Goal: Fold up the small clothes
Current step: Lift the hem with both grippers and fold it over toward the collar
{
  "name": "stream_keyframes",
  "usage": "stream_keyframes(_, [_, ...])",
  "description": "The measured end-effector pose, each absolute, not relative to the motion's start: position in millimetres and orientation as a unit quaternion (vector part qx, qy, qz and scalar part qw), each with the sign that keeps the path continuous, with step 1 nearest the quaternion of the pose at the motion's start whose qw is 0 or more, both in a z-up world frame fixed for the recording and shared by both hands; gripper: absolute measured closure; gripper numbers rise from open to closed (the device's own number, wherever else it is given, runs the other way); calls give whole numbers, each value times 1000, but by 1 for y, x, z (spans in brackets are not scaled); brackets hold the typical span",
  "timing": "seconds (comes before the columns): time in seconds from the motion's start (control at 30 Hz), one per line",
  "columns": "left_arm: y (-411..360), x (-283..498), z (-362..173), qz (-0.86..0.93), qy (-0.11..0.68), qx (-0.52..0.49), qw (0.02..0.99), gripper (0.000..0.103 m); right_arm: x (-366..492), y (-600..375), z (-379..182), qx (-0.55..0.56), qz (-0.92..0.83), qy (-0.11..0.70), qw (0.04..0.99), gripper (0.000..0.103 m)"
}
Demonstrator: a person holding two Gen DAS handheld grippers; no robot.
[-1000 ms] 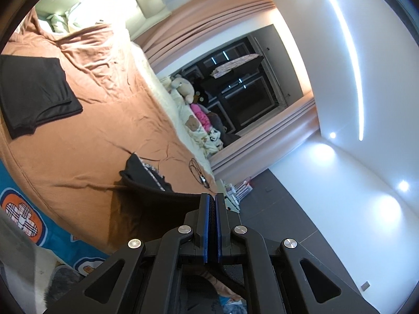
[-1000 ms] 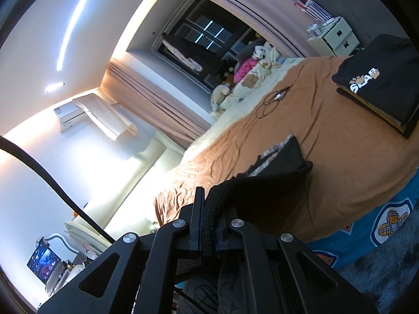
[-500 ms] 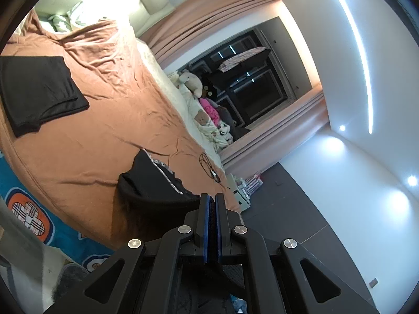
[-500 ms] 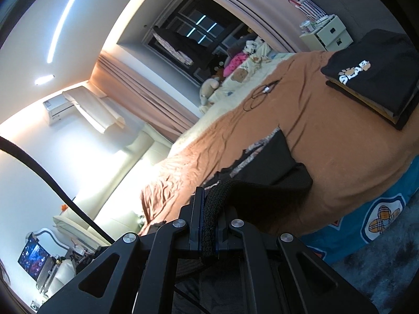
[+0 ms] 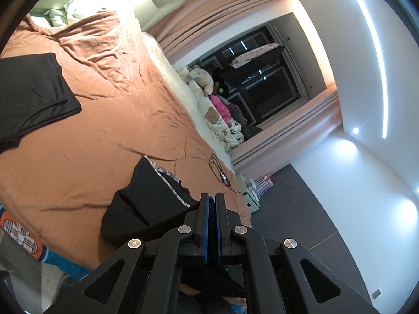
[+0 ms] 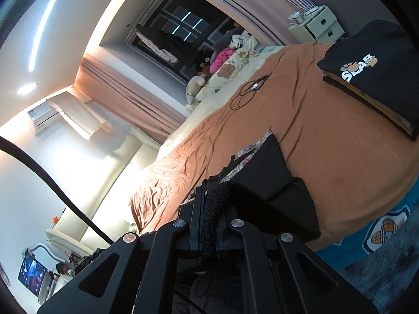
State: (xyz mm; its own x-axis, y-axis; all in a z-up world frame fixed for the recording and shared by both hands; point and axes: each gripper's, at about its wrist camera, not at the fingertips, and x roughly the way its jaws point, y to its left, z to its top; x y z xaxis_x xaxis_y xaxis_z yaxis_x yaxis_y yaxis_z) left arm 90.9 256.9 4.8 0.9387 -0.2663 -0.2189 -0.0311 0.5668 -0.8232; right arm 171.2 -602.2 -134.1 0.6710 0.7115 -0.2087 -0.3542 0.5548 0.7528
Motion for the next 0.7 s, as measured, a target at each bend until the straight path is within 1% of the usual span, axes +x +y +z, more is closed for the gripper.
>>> stream_keyframes(0.37, [271,169,-6,-46,181,-462,867,99,231,-584,-119,347,315,270,841,101])
stream_keyframes(0.7, [280,248,-41,-18,227,-448,864,99,293,-549,-120,319,299,305,846,101])
